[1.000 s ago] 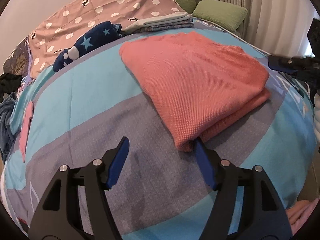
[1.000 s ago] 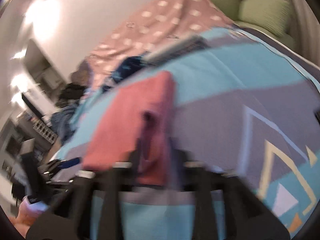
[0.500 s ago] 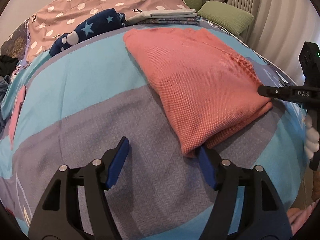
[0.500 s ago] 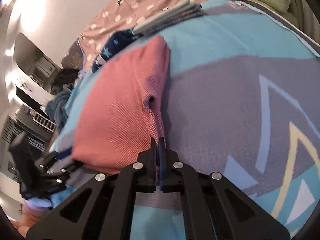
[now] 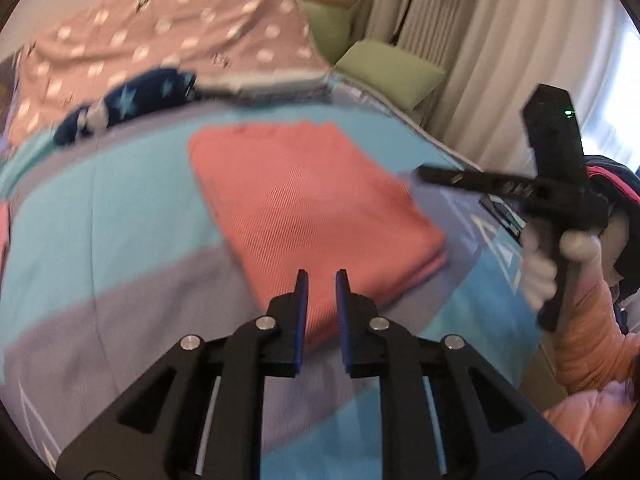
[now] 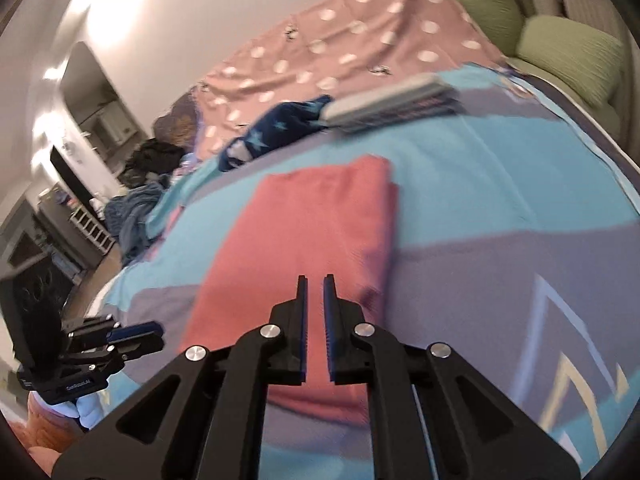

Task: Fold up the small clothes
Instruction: 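Release the folded shirt and reposition both open grippers beside it, then slide both grippers under the folded shirt's sides and grasp it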

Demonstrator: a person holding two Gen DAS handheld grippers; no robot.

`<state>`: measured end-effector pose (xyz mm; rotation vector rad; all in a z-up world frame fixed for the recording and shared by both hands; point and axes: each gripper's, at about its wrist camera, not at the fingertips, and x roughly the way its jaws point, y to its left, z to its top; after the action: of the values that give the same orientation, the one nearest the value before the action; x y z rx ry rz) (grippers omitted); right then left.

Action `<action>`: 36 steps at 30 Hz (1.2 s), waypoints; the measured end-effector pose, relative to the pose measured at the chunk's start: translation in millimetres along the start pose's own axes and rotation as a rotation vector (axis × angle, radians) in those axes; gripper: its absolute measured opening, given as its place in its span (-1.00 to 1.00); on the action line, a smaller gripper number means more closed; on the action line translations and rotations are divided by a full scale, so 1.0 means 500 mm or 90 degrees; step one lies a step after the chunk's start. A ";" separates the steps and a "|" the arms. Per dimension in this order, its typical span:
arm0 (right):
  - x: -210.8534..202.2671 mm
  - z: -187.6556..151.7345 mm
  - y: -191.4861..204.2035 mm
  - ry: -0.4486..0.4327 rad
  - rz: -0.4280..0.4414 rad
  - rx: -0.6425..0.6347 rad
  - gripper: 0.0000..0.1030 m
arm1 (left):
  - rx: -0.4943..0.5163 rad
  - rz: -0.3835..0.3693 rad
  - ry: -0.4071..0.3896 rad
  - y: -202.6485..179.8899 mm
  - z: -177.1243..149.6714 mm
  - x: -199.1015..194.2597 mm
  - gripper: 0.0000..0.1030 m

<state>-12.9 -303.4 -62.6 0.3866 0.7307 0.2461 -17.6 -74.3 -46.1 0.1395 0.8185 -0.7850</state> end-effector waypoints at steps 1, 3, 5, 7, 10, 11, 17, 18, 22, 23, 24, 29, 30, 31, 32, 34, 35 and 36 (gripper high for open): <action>0.019 0.000 -0.003 0.014 -0.013 0.003 -0.82 | 0.002 -0.002 0.001 -0.002 0.005 0.012 -0.73; 0.065 -0.010 -0.030 0.065 -0.076 0.024 -0.82 | -0.005 0.012 0.049 0.009 0.001 0.080 -0.72; 0.089 -0.046 -0.061 0.068 -0.095 0.031 -0.96 | -0.010 0.043 0.099 0.024 -0.029 0.139 -0.72; 0.077 -0.055 -0.049 0.057 -0.100 -0.004 -0.96 | -0.005 0.041 0.068 0.023 -0.044 0.136 -0.72; 0.069 -0.045 -0.042 0.071 -0.099 -0.007 -0.91 | -0.010 0.025 0.082 0.020 -0.029 0.126 -0.65; 0.065 -0.040 -0.043 0.073 -0.093 0.001 -0.89 | -0.017 0.018 0.087 0.022 -0.023 0.123 -0.59; 0.041 0.025 -0.031 0.029 -0.062 0.002 -0.89 | 0.002 0.063 0.033 0.030 0.035 0.092 -0.24; 0.042 0.037 -0.028 0.023 -0.061 -0.004 -0.89 | 0.002 0.071 0.028 0.038 0.047 0.094 -0.24; 0.072 0.091 -0.026 0.018 -0.034 -0.003 -0.89 | -0.017 0.089 0.008 0.074 0.101 0.115 -0.24; 0.087 0.099 -0.033 0.026 -0.021 0.009 -0.89 | -0.031 0.094 0.005 0.088 0.112 0.128 -0.23; 0.112 0.103 -0.044 0.045 -0.014 0.027 -0.89 | -0.047 0.097 0.011 0.101 0.118 0.143 -0.14; 0.193 0.063 -0.097 0.083 -0.036 0.059 -0.93 | -0.138 0.082 0.067 0.172 0.081 0.231 0.27; 0.190 0.060 -0.099 0.079 -0.029 0.058 -0.94 | -0.143 0.070 0.054 0.176 0.074 0.227 0.27; 0.188 0.061 -0.098 0.080 -0.027 0.059 -0.94 | -0.145 0.065 0.053 0.177 0.073 0.224 0.27; 0.188 0.062 -0.097 0.080 -0.028 0.057 -0.94 | -0.145 0.065 0.056 0.176 0.075 0.226 0.27; 0.178 0.064 -0.093 0.078 -0.026 0.058 -0.92 | -0.140 0.071 0.060 0.172 0.078 0.226 0.27; 0.167 0.065 -0.091 0.077 -0.020 0.063 -0.86 | -0.138 0.072 0.059 0.169 0.080 0.223 0.27; 0.146 0.067 -0.092 0.071 -0.014 0.072 -0.77 | -0.138 0.071 0.056 0.168 0.083 0.220 0.27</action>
<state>66.7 -328.0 -103.4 0.4741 0.8600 0.2075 111.0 -93.8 -109.4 0.0261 0.9661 -0.5845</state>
